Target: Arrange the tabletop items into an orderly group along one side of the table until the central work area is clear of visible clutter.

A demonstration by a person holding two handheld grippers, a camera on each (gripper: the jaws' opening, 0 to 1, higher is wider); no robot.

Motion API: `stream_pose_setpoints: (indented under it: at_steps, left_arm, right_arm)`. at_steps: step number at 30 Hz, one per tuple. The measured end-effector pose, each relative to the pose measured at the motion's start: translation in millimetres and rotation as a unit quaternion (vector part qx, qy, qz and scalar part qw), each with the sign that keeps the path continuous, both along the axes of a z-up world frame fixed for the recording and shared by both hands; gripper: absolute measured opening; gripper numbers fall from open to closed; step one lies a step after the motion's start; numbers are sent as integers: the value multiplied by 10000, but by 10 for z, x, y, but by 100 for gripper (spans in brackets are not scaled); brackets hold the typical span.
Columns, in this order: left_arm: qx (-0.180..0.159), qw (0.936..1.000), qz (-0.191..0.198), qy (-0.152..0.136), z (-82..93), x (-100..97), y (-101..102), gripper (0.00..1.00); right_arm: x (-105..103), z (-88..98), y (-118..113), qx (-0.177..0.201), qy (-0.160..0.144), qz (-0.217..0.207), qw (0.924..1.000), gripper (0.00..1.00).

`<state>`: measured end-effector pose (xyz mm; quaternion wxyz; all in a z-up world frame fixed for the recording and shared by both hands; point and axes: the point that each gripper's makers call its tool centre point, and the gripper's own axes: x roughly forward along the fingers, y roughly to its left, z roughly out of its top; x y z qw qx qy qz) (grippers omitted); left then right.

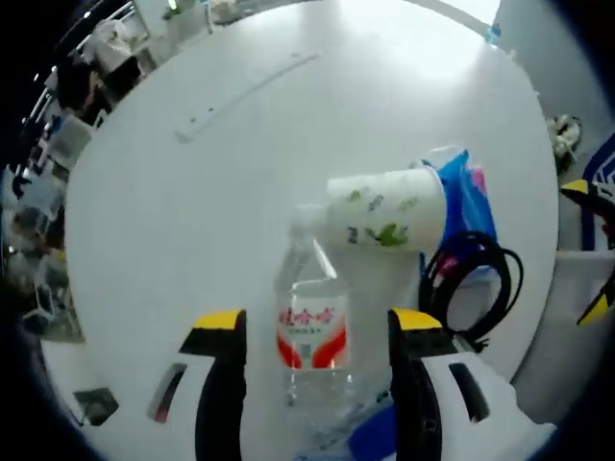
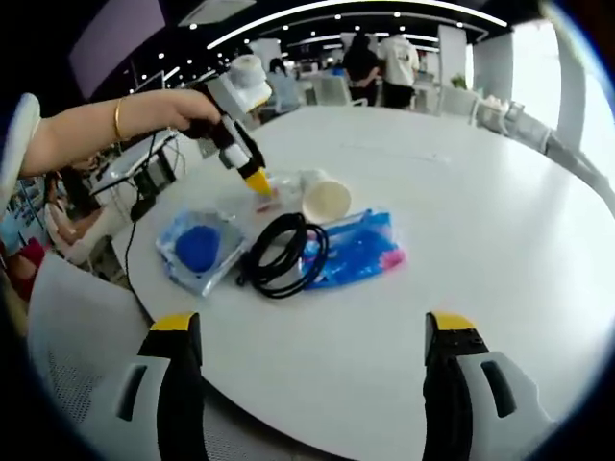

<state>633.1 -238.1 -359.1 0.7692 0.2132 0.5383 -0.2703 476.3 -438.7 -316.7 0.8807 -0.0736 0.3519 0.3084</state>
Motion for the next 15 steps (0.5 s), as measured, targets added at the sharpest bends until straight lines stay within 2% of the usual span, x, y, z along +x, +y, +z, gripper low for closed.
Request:
stream_pose_setpoints:
  at_steps: [2, 4, 6, 10, 12, 15]
  left_arm:
    - [-234, 9995, 191, 109, -29, 6, -59, 59]
    - [-455, 9977, 369, 349, -65, -28, -116, 57]
    - [-366, 9982, 316, 343, -109, 10, -93, 54]
    - [16, 9995, 113, 307, -155, 30, 14, 50]
    - [64, 9997, 32, 236, -164, 59, 18, 48]
    - [-35, 9992, 102, 387, -187, 49, -8, 46]
  right_arm:
    - [5, 3, -3, 22, 3, -21, 10000, 95]
    - [5, -1, -6, 26, 18, -27, 10000, 95]
    - [-1, -6, -5, 24, 37, -19, 10000, 95]
    - [-19, -10, 4, 19, 65, -3, 10000, 95]
    - [-30, -14, 7, 5, 79, 6, 10000, 95]
    - [-43, -18, 13, -3, 101, 22, 9999, 95]
